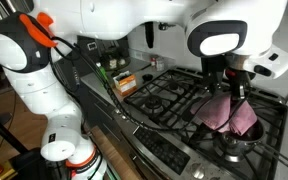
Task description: Move the pot from the rear right plate onto the front right plate of the stove, pick up the pink towel and use it to wipe the pot on the stove
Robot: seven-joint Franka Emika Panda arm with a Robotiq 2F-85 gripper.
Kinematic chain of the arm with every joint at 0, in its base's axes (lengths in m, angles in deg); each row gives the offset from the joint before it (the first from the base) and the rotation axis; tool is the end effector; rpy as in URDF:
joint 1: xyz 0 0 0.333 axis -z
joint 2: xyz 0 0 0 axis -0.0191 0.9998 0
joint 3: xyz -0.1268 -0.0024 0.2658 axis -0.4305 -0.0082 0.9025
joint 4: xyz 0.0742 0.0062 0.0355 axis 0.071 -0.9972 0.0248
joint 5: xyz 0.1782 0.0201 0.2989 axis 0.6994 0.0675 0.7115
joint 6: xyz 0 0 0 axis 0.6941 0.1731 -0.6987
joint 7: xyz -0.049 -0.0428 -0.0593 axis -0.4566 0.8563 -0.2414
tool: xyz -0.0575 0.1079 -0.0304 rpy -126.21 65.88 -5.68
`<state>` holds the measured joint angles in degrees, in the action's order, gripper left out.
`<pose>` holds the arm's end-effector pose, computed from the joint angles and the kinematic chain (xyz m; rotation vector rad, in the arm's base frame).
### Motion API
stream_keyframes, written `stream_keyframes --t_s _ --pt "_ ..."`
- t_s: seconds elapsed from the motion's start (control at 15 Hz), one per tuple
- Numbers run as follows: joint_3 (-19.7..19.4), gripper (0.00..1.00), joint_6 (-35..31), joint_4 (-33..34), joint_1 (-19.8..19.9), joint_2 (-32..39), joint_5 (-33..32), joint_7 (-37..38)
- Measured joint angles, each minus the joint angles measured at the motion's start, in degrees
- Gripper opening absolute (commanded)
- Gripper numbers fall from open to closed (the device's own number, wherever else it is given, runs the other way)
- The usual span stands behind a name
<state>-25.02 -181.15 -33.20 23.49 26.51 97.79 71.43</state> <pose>0.4096 -0.3676 0.5217 -2.6088 1.3642 -0.4312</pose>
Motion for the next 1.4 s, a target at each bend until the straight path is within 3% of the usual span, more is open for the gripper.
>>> stream_keyframes --t_s 0.33,0.67,1.07,1.4 --pt "-2.27 0.04 -3.57 0.05 1.33 0.74 -13.21 0.97" --pt "-2.74 0.04 -15.51 -0.78 1.33 3.79 -19.91 7.73" --pt "-1.71 0.04 -32.24 -2.52 0.64 8.81 -16.56 16.66" --pt "0.85 0.04 -34.76 -2.94 0.05 9.86 -5.78 18.10"
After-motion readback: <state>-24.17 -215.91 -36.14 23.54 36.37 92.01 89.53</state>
